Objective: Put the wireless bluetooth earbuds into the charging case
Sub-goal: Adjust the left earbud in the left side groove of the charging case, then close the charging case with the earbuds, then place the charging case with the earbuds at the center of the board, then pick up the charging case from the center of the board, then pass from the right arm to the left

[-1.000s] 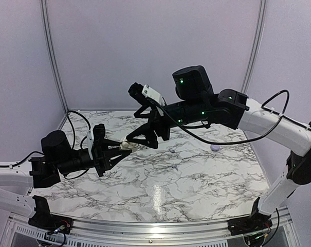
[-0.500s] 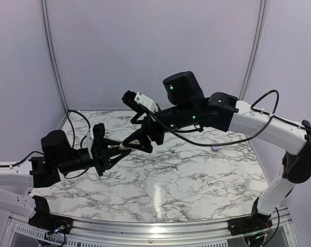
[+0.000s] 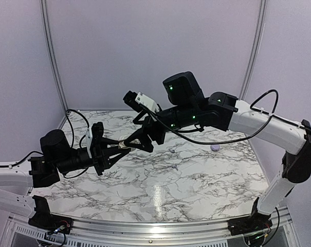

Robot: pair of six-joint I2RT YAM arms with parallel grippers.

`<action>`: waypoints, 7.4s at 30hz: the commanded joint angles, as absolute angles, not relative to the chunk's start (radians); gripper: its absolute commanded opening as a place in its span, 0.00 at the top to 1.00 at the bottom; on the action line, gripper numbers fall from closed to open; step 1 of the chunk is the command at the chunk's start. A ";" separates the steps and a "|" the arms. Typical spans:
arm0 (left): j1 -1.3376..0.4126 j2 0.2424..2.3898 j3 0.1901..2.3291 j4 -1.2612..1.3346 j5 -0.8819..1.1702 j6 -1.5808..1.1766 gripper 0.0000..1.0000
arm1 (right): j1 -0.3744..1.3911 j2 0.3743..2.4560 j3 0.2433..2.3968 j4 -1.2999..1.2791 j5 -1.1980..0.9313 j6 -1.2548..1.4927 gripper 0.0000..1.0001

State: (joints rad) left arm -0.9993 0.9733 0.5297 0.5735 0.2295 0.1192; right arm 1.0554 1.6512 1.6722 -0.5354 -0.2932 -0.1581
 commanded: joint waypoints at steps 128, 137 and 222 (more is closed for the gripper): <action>-0.465 1.599 0.988 0.056 0.042 -0.418 0.01 | 0.183 1.582 1.069 -0.335 -0.007 -0.011 0.02; -0.482 1.396 0.884 0.248 0.074 -0.419 0.01 | 0.156 1.757 1.093 -0.321 -0.023 -0.009 0.05; -0.821 1.459 1.023 0.245 0.483 -0.473 0.49 | 1.052 1.444 1.089 -0.010 0.091 -0.506 0.53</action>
